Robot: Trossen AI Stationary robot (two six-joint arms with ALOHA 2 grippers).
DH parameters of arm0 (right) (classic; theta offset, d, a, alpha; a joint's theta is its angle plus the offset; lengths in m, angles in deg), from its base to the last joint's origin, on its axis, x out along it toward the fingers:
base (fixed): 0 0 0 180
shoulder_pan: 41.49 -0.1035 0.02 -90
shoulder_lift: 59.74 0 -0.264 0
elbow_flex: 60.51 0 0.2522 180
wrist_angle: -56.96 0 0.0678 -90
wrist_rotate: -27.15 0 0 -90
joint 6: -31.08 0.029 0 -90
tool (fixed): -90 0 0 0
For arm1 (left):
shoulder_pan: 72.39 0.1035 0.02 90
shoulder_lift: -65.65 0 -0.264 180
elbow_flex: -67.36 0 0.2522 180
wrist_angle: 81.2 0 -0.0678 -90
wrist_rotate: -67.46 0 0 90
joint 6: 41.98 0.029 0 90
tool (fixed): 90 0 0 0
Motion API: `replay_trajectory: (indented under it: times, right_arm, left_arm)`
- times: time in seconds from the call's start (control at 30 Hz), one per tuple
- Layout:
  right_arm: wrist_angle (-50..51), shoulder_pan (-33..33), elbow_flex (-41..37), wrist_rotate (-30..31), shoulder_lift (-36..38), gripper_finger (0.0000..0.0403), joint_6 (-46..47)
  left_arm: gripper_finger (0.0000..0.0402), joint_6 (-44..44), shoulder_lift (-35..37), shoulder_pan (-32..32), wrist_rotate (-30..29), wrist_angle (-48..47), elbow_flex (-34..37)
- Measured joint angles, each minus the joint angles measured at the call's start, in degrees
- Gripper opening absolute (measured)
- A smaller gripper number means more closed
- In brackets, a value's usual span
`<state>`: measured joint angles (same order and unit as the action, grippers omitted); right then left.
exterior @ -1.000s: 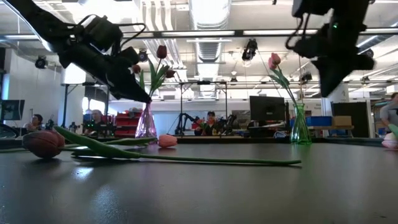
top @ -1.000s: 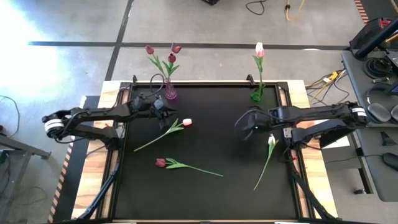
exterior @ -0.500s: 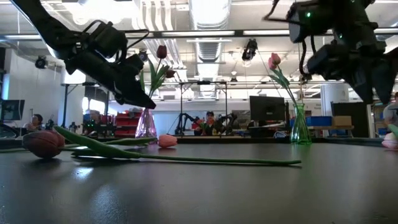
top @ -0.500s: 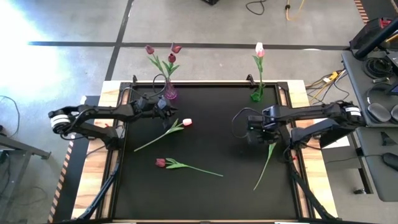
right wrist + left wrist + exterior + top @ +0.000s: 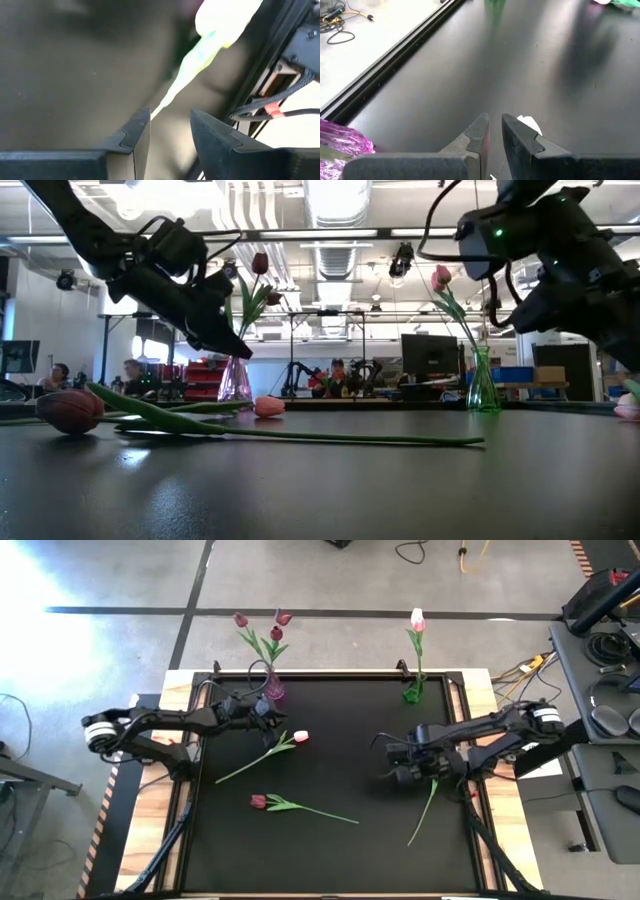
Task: Sort flowers into vase by color
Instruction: Put the right pink flower into the green vase
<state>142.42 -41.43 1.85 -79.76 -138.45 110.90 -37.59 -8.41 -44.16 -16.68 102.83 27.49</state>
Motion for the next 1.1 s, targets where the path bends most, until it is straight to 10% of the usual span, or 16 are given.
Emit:
replay_trajectory:
  times: [0.6, 1.1]
  right_arm:
    - [-8.29, -18.62, -2.35, 8.37, 1.69, 0.0150, 33.11]
    - [-17.92, -21.34, -12.35, 10.91, 2.09, 0.0136, 39.60]
  left_arm:
    - [0.0037, -1.08, -0.84, 0.00, 0.07, 6.28, 4.52]
    - [0.0037, -1.36, -0.68, 0.00, 0.09, 6.72, 5.20]
